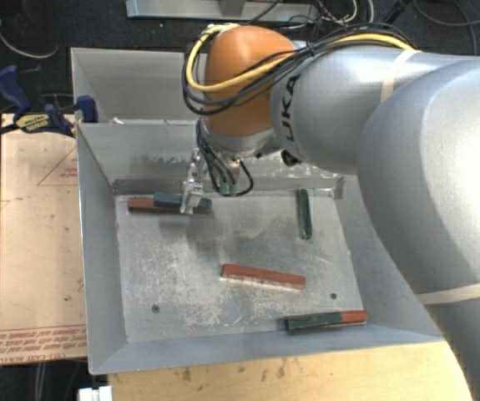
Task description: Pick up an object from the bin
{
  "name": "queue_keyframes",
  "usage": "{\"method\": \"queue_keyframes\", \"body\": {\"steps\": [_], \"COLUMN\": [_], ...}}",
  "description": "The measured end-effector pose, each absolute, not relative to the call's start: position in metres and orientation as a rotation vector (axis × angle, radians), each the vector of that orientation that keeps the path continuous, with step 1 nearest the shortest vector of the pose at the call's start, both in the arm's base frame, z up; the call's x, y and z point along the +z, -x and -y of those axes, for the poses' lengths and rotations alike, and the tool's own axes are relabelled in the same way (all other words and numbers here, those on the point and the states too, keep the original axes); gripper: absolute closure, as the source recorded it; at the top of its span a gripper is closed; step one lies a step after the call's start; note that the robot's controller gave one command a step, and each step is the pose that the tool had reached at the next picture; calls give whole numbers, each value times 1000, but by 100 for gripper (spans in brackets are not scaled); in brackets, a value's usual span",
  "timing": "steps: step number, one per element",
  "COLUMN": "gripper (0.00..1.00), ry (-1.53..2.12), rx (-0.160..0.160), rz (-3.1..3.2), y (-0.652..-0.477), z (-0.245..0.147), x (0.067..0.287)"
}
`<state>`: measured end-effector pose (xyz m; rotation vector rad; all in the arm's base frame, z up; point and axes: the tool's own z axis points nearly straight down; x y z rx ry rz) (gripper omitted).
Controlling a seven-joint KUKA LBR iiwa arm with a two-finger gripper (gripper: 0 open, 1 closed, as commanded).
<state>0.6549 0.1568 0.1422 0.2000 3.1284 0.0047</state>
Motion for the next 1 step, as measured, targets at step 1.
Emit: {"method": "queue_keyframes", "body": {"steps": [1], "gripper": [100], "ry": [-218], "rx": [1], "rz": [-3135], "y": [-641], "z": [-149], "x": [176]}}
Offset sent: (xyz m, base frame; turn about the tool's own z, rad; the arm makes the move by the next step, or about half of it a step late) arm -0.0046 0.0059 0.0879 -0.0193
